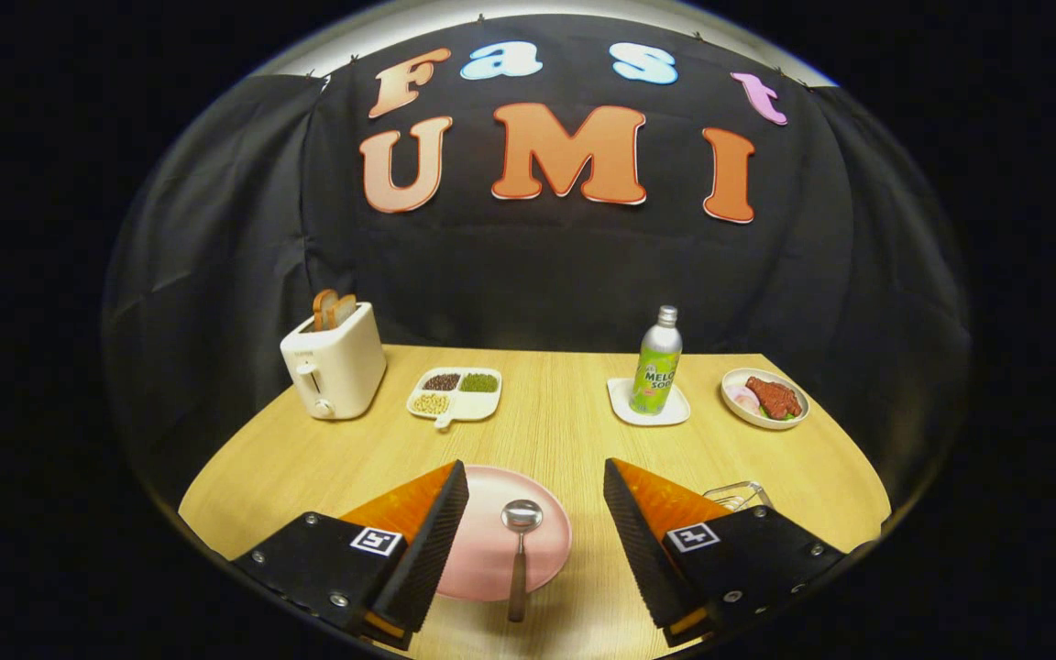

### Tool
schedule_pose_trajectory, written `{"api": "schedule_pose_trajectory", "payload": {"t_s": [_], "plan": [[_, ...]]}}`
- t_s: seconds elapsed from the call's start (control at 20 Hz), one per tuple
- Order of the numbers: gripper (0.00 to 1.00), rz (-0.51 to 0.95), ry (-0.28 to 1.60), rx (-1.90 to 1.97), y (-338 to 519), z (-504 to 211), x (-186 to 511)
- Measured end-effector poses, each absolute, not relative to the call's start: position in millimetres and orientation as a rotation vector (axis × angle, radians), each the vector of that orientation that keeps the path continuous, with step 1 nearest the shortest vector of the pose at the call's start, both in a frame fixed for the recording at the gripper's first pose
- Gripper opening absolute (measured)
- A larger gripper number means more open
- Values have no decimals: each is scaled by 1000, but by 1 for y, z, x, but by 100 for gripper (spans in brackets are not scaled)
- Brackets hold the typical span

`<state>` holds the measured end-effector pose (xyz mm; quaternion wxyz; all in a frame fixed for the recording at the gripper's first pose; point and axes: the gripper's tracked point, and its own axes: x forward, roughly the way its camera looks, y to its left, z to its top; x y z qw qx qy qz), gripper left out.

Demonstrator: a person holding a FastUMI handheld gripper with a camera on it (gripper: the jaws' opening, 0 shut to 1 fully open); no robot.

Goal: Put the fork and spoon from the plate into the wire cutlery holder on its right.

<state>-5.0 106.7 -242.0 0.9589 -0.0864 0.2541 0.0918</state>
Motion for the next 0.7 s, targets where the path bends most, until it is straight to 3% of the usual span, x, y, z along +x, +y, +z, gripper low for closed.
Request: {"api": "schedule_pose_trajectory", "payload": {"t_s": [0.15, 0.55, 0.7], "plan": [[83, 201, 579, -194, 108, -271, -7], [82, 217, 678, -271, 111, -322, -4], [73, 230, 722, -285, 115, -338, -8]]}}
